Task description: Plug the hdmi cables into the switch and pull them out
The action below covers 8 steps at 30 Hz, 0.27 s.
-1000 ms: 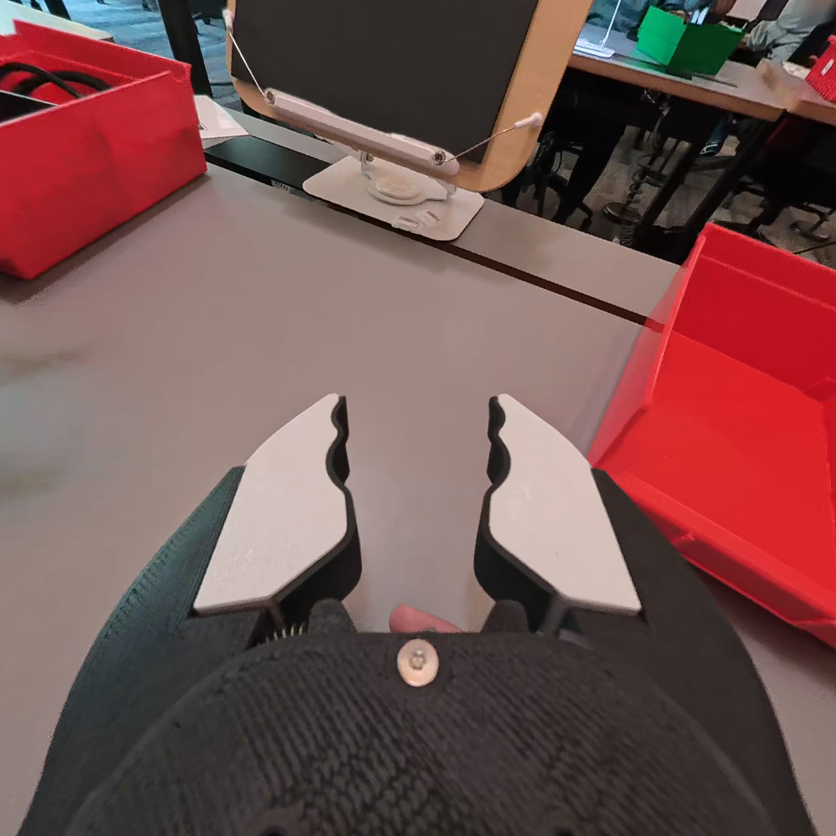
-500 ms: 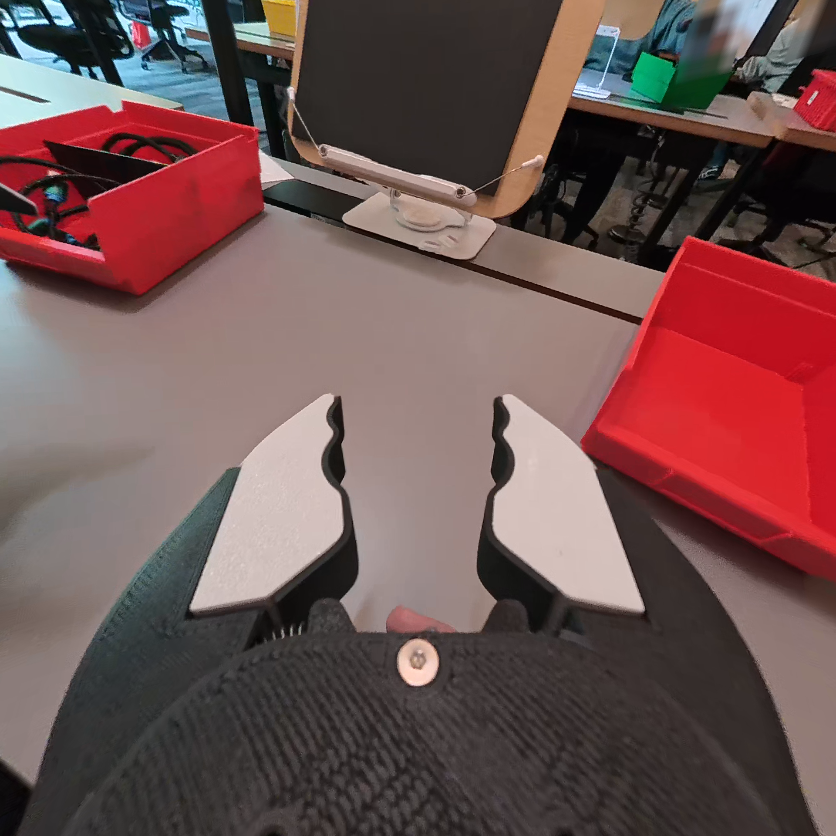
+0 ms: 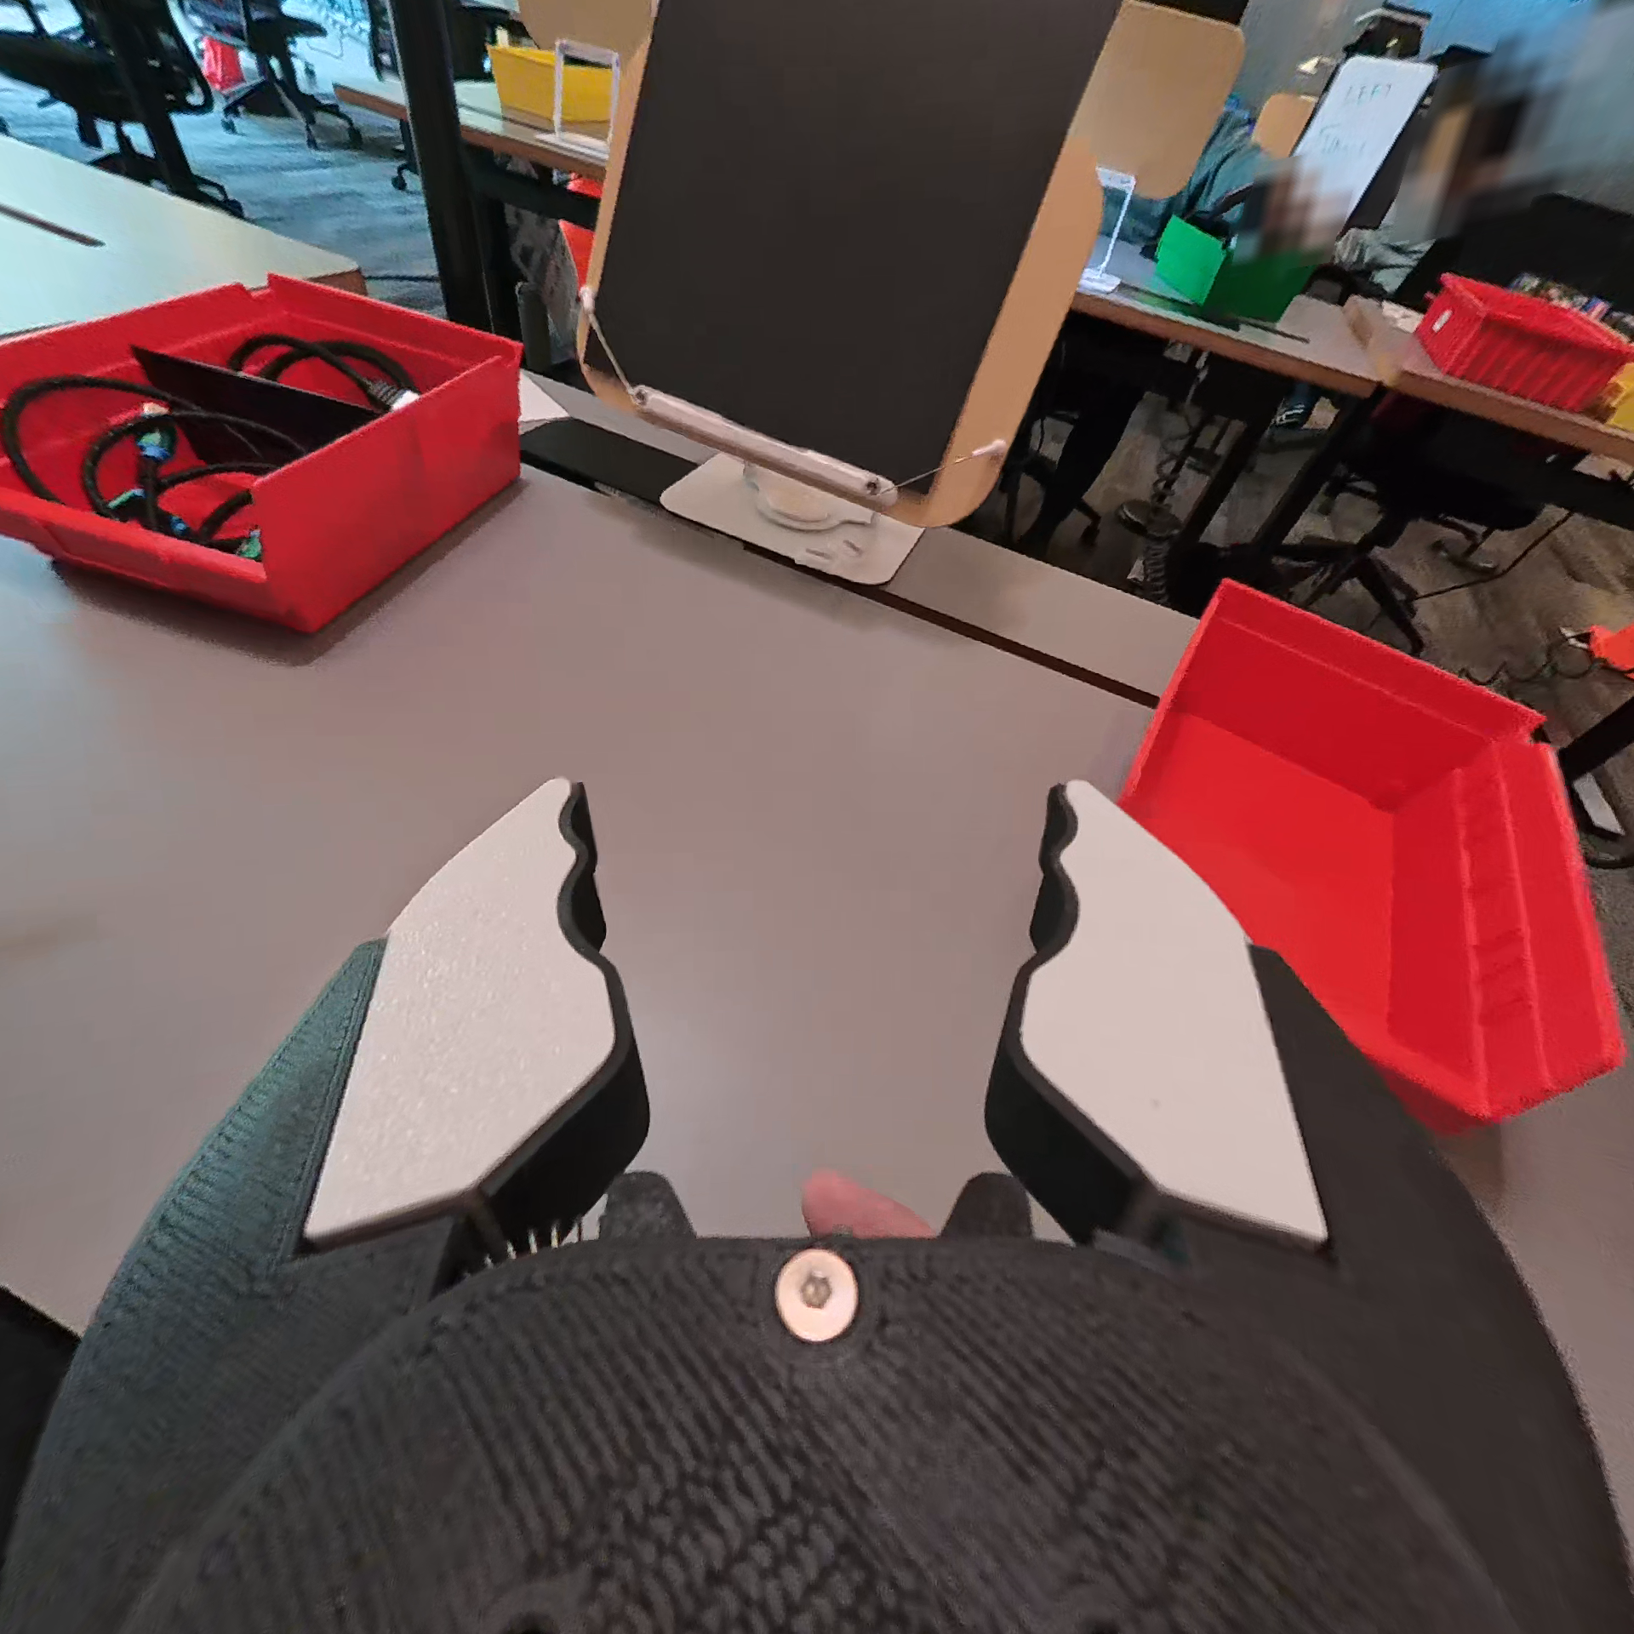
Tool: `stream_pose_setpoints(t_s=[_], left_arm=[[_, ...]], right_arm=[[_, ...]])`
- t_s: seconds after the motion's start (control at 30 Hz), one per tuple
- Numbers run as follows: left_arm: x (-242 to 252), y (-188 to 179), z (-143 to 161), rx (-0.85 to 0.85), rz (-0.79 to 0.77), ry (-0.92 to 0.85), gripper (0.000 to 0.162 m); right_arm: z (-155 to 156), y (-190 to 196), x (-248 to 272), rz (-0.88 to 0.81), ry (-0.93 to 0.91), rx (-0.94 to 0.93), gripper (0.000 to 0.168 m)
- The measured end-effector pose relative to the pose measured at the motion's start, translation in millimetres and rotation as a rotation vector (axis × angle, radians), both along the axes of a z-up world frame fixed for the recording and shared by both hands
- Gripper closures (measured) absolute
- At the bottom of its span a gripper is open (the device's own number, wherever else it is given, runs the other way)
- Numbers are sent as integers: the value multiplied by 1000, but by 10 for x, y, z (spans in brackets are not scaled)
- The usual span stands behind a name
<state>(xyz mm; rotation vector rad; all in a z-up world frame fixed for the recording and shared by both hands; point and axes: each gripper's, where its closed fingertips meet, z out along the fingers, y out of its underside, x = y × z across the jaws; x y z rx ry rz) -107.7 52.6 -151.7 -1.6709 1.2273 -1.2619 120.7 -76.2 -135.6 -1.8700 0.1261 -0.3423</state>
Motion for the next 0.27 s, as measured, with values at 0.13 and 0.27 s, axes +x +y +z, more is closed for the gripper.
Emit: stream_pose_setpoints(t_s=[0.13, 0.27], left_arm=[[-156, 189, -91, -33, 50, 52, 62], [-271, 371, -190, -15, 76, 87, 62]], right_arm=[[-51, 102, -63, 35, 0, -54, 71], [-104, 220, -53, 50, -31, -53, 72]])
